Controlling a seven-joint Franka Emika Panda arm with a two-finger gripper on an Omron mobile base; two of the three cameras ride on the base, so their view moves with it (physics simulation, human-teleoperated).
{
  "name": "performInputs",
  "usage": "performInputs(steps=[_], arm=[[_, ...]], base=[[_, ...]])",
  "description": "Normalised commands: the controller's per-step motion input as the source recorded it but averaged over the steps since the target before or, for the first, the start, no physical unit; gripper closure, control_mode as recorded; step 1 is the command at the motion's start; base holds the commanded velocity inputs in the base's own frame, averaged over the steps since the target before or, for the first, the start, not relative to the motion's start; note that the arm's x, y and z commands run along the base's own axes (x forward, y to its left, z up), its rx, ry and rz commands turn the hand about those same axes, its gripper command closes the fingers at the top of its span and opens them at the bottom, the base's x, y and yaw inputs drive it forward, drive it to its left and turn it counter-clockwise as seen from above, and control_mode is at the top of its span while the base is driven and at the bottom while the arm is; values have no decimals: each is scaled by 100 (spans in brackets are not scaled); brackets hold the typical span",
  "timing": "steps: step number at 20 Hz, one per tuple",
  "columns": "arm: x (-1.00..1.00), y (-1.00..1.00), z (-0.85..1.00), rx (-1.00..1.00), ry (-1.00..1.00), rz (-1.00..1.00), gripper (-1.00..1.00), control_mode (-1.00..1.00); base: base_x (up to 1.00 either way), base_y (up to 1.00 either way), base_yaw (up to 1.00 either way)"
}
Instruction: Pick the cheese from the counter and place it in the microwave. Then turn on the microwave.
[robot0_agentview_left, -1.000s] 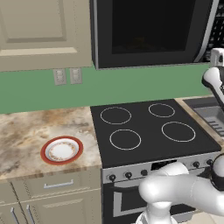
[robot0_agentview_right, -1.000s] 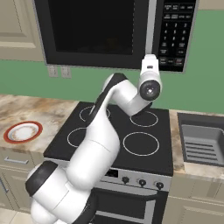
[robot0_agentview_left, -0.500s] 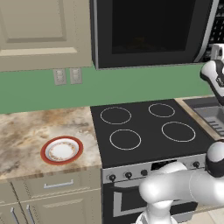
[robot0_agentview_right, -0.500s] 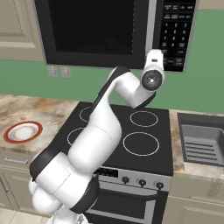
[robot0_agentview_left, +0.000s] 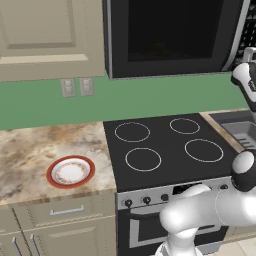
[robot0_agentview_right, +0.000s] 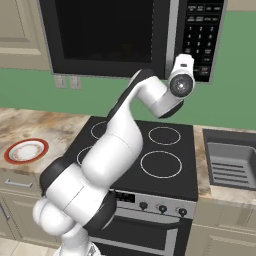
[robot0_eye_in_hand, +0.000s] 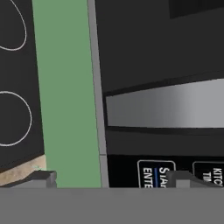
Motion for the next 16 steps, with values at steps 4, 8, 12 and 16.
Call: performInputs(steps=[4, 8, 12, 16], arm=[[6, -1, -9, 11, 4, 0, -100, -100], [3, 0, -14, 11, 2, 0, -100, -100], [6, 0, -12, 12, 0, 0, -100, -100], [20, 0, -2, 9, 0, 0, -100, -100]], base=[[0, 0, 0], [0, 0, 0], [0, 0, 0], [0, 0, 0]])
